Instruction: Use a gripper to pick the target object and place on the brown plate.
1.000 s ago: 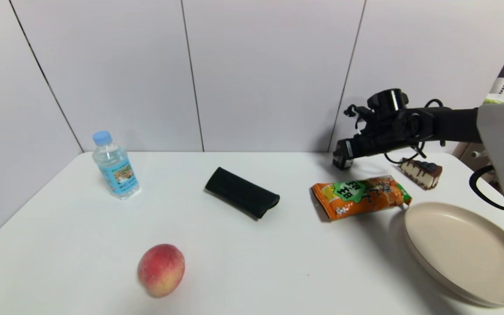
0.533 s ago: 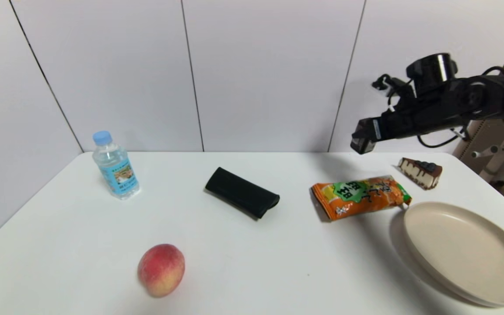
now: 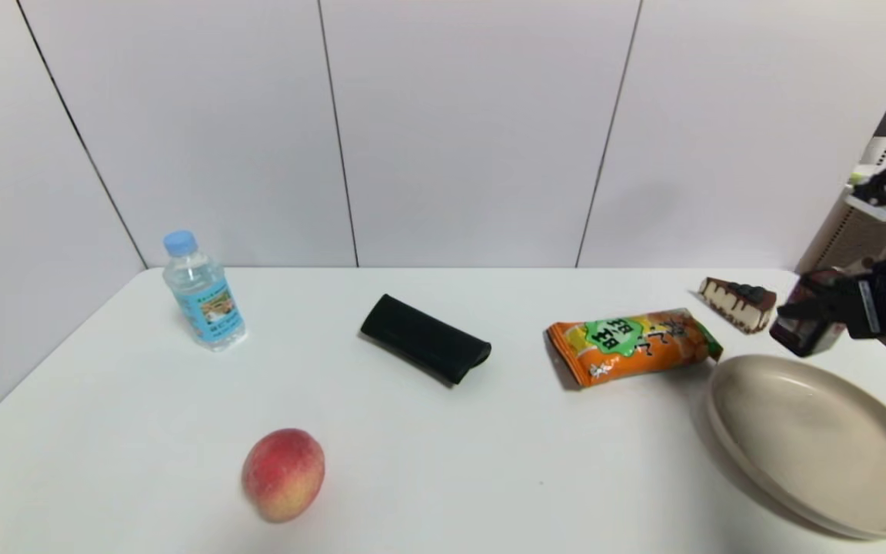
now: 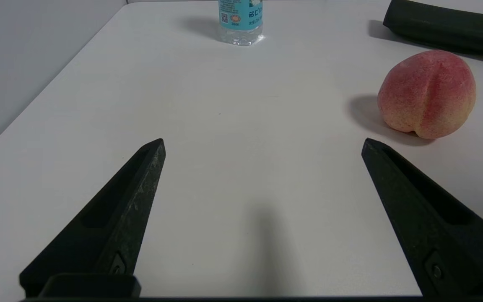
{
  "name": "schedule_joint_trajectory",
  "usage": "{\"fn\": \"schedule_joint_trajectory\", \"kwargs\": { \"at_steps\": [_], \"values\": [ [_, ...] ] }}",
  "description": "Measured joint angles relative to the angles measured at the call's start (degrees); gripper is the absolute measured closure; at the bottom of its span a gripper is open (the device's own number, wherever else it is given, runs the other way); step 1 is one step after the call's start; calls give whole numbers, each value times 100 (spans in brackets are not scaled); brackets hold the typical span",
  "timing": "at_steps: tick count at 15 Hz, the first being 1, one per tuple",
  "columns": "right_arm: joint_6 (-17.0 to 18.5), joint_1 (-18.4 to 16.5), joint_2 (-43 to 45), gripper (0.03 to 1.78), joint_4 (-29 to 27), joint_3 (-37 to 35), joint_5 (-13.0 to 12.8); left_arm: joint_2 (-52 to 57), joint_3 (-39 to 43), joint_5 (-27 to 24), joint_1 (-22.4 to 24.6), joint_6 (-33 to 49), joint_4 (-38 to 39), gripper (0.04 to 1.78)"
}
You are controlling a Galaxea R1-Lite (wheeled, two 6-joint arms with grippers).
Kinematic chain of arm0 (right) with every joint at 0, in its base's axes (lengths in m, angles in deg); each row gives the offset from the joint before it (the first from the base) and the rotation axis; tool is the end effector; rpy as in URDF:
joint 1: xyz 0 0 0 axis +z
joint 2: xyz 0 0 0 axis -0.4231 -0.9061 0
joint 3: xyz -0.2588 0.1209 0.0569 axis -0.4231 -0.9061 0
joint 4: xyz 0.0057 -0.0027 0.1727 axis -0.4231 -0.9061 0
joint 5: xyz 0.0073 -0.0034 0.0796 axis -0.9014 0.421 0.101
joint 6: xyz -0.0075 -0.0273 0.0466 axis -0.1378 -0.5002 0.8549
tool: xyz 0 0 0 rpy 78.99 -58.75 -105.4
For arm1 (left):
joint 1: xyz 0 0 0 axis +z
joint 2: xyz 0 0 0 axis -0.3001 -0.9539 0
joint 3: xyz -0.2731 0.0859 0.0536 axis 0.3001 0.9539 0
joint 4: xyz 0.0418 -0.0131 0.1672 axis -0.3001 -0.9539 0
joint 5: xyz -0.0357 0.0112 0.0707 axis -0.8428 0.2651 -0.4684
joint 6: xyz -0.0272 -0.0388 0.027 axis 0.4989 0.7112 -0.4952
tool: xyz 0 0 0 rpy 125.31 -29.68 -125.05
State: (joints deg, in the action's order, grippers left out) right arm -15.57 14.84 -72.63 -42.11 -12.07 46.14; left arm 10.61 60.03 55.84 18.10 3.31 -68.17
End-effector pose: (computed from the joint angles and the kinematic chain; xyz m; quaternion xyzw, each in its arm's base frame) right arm 0.2379 -0.0281 0.2095 -0.0447 0.3455 0.0891 0.9331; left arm -0.0013 -0.0001 0.0762 -0.0054 -0.0030 0.0049 1.0000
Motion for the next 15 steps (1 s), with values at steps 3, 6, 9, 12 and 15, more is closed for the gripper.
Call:
{"fn": "schedule_joint_trajectory", "kwargs": {
  "at_steps": [3, 6, 9, 12, 15],
  "values": [
    [-38, -284, 423, 103, 24, -731, 0, 0, 0, -4, 2, 0, -2, 13],
    [-41, -405, 371, 103, 40, -911, -2, 0, 0, -2, 2, 0, 0, 13],
    [-46, -435, 179, 103, 61, -946, 0, 0, 0, -2, 0, 1, -2, 13],
    [-50, -446, -49, 103, 212, -1001, -2, 0, 0, -2, 0, -2, -2, 13],
    [-269, -463, -189, 103, 477, -1228, 0, 0, 0, -2, 0, -2, 0, 13]
  ]
}}
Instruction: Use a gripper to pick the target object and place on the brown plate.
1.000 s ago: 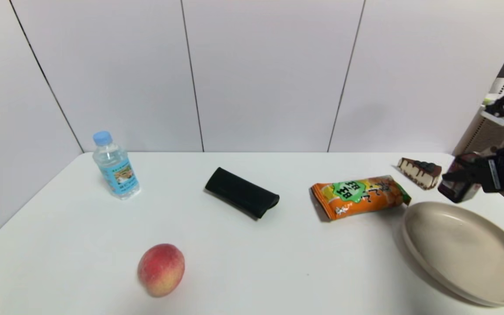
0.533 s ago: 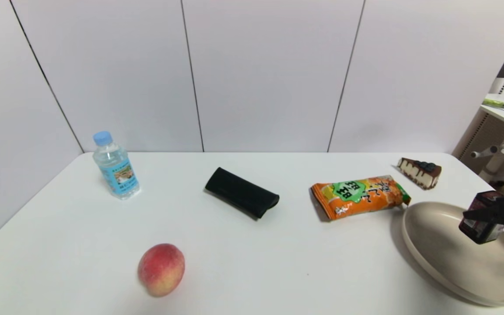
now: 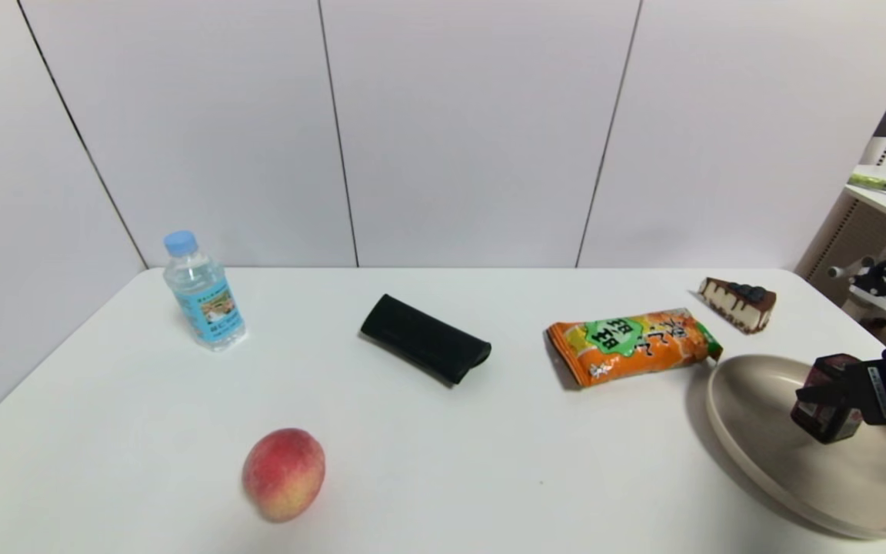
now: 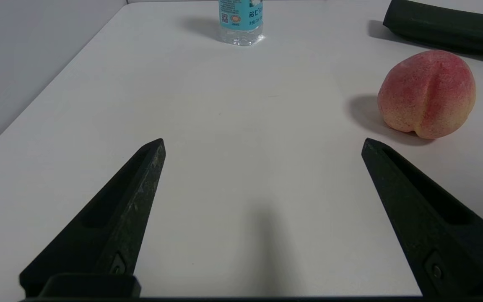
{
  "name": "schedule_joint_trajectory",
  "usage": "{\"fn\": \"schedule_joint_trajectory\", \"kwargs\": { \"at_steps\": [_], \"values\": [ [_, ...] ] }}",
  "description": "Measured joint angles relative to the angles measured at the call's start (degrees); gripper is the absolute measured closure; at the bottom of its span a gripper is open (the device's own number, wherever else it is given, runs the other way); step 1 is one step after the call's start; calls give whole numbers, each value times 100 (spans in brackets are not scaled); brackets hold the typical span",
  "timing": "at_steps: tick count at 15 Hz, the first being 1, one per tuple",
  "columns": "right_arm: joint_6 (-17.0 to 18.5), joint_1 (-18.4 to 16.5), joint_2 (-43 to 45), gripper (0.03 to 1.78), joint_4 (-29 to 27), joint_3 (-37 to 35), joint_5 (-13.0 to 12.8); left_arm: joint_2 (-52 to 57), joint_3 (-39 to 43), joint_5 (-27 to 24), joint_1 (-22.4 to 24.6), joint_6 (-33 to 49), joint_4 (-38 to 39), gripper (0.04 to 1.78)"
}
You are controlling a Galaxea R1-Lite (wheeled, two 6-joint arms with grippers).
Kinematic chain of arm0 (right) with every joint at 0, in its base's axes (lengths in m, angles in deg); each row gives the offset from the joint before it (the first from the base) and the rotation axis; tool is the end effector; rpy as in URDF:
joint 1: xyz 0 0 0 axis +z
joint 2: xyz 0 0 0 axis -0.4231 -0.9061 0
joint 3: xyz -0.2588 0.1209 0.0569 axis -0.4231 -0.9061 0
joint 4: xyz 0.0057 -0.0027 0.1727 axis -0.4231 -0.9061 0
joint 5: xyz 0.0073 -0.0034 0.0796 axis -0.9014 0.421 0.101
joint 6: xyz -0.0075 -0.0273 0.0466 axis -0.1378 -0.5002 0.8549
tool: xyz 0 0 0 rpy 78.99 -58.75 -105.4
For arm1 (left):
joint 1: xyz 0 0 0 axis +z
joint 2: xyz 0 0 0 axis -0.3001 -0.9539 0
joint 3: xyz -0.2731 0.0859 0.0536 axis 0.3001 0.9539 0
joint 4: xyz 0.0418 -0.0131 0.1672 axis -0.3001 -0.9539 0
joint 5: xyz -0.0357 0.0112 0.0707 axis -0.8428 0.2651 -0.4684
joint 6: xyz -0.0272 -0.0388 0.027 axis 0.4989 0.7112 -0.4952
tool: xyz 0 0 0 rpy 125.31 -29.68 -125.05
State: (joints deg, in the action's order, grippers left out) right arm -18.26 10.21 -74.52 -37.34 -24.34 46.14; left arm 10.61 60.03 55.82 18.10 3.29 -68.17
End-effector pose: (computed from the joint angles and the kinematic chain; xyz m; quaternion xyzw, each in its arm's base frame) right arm 0.2259 -0.0448 0.1532 -0.0282 0.4173 0.0707 0.9056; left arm -0.0013 -0.0001 0.0762 -0.0052 -0.0030 0.0047 1.0000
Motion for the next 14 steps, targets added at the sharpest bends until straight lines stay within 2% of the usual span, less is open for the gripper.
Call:
{"fn": "schedule_joint_trajectory", "kwargs": {
  "at_steps": [1, 6, 9, 12, 14],
  "values": [
    [-65, -22, -30, 103, 123, -93, 4, 0, 0, 0, 0, 2, 0, 13],
    [-87, -61, -76, 60, 276, -182, 9, 0, 0, 0, 0, 0, 0, 13],
    [-23, -79, 135, 44, 265, -35, 4, 0, 0, 2, 0, 0, 0, 13],
    [66, -77, 892, 33, 243, 77, 83, 0, 0, 0, 0, 0, 0, 13],
    [317, 2, 1716, 28, 223, 66, 278, 0, 0, 0, 0, 4, 0, 13]
  ]
}}
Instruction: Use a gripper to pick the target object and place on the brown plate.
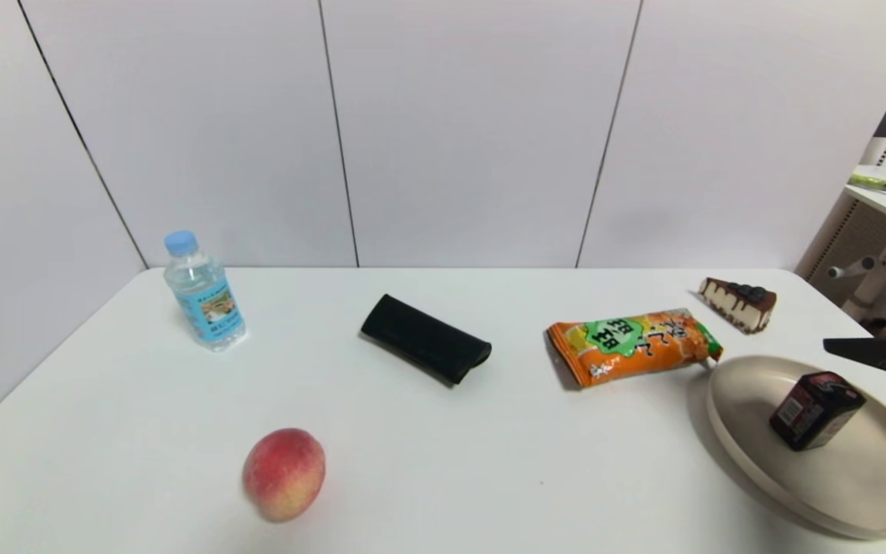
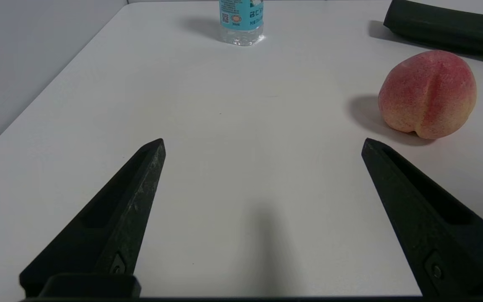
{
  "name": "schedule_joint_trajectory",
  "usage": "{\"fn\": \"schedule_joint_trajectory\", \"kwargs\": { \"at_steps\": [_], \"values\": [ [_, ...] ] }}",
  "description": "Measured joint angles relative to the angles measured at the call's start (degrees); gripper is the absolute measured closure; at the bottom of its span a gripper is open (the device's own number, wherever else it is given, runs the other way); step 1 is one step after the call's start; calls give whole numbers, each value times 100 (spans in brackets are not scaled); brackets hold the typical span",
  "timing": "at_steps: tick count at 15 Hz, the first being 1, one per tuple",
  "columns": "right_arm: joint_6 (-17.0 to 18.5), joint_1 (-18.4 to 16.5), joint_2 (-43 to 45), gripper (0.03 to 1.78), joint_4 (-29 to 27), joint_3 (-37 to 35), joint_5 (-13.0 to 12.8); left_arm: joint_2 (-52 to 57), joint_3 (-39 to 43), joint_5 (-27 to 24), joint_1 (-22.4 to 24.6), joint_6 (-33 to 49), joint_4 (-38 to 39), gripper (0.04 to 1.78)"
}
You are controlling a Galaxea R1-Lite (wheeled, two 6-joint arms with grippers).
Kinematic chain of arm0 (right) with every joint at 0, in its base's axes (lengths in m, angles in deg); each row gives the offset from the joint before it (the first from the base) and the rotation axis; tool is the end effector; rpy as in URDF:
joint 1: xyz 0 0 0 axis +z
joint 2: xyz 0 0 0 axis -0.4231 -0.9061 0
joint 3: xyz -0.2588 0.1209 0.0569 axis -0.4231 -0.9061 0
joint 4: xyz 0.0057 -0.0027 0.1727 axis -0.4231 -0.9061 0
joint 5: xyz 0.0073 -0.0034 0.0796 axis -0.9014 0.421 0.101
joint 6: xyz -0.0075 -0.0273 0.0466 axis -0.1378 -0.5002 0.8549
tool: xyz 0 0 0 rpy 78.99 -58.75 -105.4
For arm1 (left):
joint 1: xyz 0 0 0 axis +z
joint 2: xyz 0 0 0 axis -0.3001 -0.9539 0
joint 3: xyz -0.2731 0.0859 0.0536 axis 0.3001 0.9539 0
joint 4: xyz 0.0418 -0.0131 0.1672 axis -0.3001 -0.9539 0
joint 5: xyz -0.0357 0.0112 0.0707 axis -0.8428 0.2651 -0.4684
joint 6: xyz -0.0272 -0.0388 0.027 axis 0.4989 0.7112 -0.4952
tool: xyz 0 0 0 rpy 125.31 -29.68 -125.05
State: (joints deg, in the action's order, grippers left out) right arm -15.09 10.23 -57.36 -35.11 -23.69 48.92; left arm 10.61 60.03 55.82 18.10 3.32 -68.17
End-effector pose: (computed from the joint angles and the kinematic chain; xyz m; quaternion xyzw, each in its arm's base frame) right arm 0.1757 -0.0289 0.2221 -0.0470 0.2581 0.0621 0.9630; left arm -0.0013 -0.0001 0.0762 -0.0055 -0.0030 0.0047 1.0000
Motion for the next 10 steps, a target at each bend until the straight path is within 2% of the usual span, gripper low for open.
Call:
{"fn": "schedule_joint_trajectory", "kwargs": {
  "at_steps": [3, 5, 6, 10],
  "values": [
    [495, 306, 1440, 22, -5, -272, 174, 0, 0, 0, 0, -1, -2, 13],
    [730, 623, 2437, 19, 6, -774, 63, 0, 0, 0, 0, 0, 0, 13],
    [759, 786, 2950, 18, 0, -1143, -158, 0, 0, 0, 0, -4, -2, 13],
    [733, 1145, 4546, 15, -124, -2756, -1477, 0, 0, 0, 0, -6, 0, 13]
  ]
}}
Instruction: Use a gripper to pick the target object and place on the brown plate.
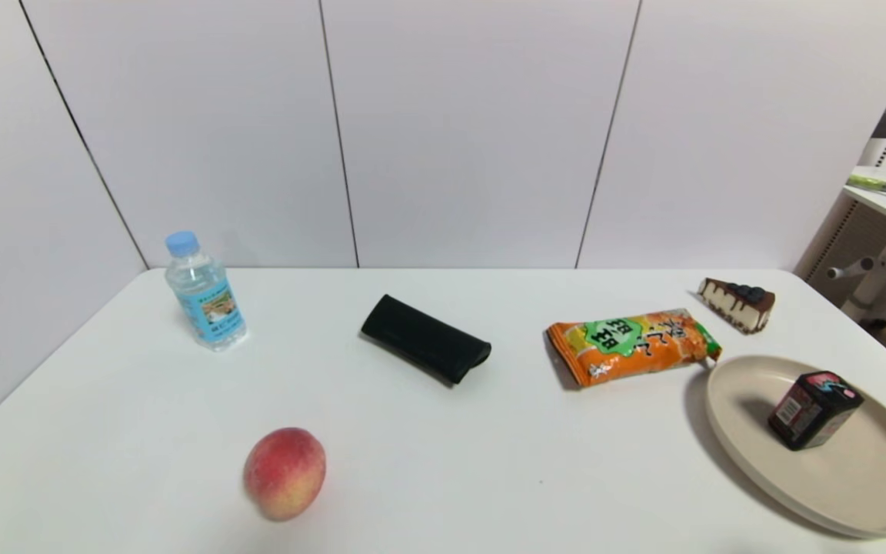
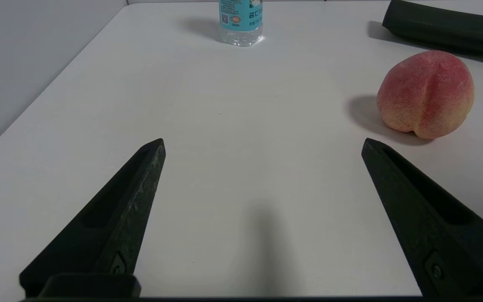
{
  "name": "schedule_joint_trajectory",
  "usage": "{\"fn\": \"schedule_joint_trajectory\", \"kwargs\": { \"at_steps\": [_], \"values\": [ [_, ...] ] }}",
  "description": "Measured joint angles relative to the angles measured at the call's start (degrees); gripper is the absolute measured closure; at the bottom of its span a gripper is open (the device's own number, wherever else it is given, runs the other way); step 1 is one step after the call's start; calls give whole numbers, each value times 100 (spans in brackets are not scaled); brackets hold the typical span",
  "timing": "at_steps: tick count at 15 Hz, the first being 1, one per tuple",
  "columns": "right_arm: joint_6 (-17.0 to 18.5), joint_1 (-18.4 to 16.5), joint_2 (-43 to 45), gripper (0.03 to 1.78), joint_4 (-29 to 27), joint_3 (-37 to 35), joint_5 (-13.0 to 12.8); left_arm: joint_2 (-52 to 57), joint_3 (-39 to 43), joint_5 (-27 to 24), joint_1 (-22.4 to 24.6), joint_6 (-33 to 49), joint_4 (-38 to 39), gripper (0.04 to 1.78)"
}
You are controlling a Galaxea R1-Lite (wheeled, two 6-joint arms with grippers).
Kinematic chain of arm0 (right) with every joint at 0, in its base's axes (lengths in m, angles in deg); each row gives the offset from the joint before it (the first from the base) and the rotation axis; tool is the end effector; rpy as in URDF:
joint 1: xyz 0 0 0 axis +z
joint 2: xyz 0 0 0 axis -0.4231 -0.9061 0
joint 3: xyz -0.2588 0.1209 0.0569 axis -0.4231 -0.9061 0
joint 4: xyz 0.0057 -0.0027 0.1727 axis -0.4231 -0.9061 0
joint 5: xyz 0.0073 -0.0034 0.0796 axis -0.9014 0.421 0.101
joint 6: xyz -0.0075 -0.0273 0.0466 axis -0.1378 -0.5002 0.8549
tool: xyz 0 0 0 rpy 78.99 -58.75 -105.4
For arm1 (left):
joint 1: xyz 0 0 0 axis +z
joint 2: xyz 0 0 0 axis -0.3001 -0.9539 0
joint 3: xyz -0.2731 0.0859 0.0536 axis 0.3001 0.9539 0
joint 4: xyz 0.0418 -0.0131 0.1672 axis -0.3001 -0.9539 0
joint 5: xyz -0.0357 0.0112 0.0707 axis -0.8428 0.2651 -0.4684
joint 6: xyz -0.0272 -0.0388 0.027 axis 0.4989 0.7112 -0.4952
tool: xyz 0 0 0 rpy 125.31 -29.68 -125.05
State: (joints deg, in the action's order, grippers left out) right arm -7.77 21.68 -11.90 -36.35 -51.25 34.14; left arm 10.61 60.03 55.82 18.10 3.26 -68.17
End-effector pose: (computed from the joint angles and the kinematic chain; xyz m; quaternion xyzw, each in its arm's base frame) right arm 0.0190 0.0021 0.1515 -0.0575 0.1326 0.0090 0.9895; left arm -0.0013 -0.0001 0.0762 -0.0050 -0.0030 0.0047 1.0000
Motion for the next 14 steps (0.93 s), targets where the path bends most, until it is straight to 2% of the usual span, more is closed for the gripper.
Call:
{"fn": "schedule_joint_trajectory", "kwargs": {
  "at_steps": [1, 4, 5, 7, 8, 14],
  "values": [
    [22, 72, 334, 14, -66, -300, -143, 0, 0, 0, 0, 2, 0, 13],
    [68, 243, 1274, 13, -127, -1023, -230, 0, 0, 0, 0, 2, 0, 13],
    [138, 278, 1590, 13, -101, -1259, -254, 0, 0, 0, 0, 5, -2, 13],
    [483, 319, 2009, 12, 301, -1648, -283, 0, 0, 0, 0, 6, -2, 13],
    [581, 328, 2125, 12, 485, -1742, -283, 0, 0, 0, 0, 2, -2, 13],
    [590, 338, 2327, 12, 507, -1843, -286, 0, 0, 0, 0, 2, 0, 13]
  ]
}}
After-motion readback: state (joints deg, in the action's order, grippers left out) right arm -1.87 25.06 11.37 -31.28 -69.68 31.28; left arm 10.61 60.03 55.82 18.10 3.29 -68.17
